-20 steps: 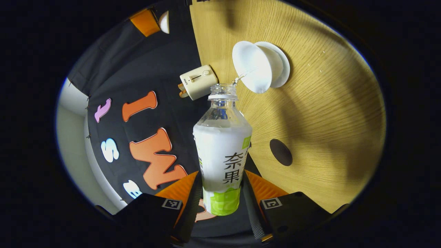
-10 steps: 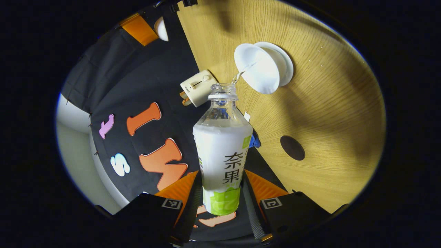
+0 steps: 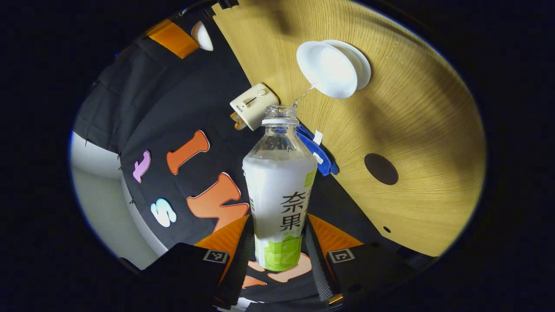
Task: Open the teacup lid with one hand, grasp the water bottle and pour water into the teacup with the other hand; after pouring, place the water bottle on the coaster and then close the teacup lid.
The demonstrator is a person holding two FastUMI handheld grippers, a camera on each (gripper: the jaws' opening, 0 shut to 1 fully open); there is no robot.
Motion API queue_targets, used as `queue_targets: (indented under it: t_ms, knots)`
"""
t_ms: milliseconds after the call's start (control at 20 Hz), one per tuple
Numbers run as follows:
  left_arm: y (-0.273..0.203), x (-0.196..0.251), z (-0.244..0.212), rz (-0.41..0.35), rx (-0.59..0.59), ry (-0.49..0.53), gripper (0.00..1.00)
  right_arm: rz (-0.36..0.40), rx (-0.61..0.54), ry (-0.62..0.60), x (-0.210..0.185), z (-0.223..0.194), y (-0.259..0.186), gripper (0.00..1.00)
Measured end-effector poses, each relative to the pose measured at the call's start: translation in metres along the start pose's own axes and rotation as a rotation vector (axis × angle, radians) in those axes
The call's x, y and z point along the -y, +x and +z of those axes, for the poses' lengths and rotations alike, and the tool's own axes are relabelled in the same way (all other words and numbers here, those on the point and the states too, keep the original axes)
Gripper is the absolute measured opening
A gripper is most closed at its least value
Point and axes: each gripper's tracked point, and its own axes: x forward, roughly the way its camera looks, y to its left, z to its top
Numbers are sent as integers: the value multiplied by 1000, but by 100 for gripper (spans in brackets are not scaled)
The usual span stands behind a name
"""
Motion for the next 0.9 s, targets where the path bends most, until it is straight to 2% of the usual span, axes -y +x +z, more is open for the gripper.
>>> queue_targets:
  t_ms: [100, 200, 250, 400, 450, 550, 750, 900]
  knots:
    - [-2, -1, 2, 6, 3, 15, 70, -2, -1, -2, 0, 0, -1, 20]
    - [-4, -3, 6, 10, 12, 30, 67, 3, 3, -3, -1, 3, -1, 20]
    - [-4, -4, 7, 13, 17, 39, 70, 2, 5, -3, -1, 3, -2, 20]
    - [-7, -3, 12, 18, 32, 47, 67, 6, 0, 1, -2, 1, -2, 20]
    - [-7, -2, 14, 18, 42, 48, 70, 7, 0, 2, -2, 1, -2, 20]
    - [-10, 5, 21, 5, 56, 49, 69, 11, 1, 6, -2, 1, -4, 20]
    - [0, 22, 39, -27, 78, -14, 67, 11, 2, 16, -1, 2, -4, 20]
    - [-2, 37, 45, -57, 96, -136, 65, 27, -8, 28, -5, -1, -4, 20]
